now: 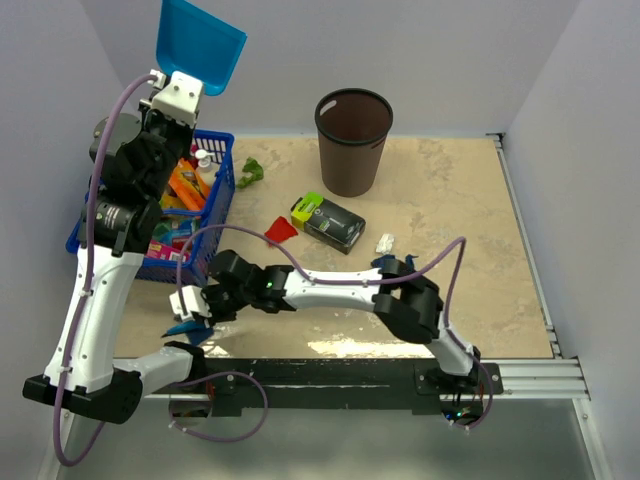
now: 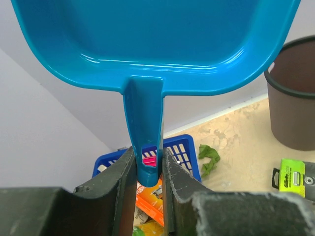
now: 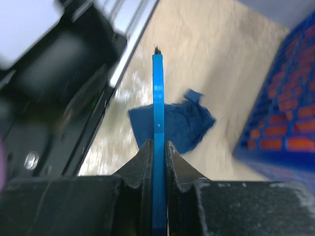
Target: Sweep away the paper scraps from the table
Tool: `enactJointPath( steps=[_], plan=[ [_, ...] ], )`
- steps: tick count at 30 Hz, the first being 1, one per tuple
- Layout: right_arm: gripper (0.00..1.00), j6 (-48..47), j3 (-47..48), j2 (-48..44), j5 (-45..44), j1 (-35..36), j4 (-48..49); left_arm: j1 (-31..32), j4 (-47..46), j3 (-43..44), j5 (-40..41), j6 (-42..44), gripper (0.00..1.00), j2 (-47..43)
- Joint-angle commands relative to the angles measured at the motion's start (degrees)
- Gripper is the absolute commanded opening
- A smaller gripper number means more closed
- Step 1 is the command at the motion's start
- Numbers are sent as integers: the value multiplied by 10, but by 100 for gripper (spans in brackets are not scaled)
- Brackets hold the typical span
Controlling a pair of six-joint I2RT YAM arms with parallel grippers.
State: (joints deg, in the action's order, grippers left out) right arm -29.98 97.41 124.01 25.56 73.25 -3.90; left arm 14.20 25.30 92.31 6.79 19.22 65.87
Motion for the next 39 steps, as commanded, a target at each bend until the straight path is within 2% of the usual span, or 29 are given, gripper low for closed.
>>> enactJointPath(
  steps=[1, 7, 11, 15, 19, 25, 28, 33, 37, 39],
  plan=[
    [0, -61, -79, -98, -35, -28, -99, -5, -10, -7, -27, 4, 0, 5],
    [0, -88, -219, -198, -71, -99, -220, -5, -2, -7, -63, 20, 0, 22],
    [0, -97, -300, -318, -97, -150, -270, 0, 34, -4, -135, 49, 0, 42],
    [0, -125, -381, -426, -118, -212, -342, 27, 42, -32, -136, 63, 0, 53],
    [0, -168, -415, -542, -135, -249, -411, 113, 56, -64, -112, 92, 0, 67],
    [0, -175, -383, -687, -173, -277, -492, 133, 154, -109, -141, 104, 0, 76],
    [0, -158, -383, -725, -211, -293, -508, 133, 256, -137, -185, 144, 0, 84],
    [0, -44, -343, -729, -255, -325, -508, 133, 395, -215, -223, 234, 0, 76],
    [0, 71, -325, -692, -269, -348, -471, 136, 376, -303, -213, 269, 0, 87],
    [0, 140, -321, -678, -291, -375, -423, 138, 349, -320, -208, 268, 0, 110]
  ],
)
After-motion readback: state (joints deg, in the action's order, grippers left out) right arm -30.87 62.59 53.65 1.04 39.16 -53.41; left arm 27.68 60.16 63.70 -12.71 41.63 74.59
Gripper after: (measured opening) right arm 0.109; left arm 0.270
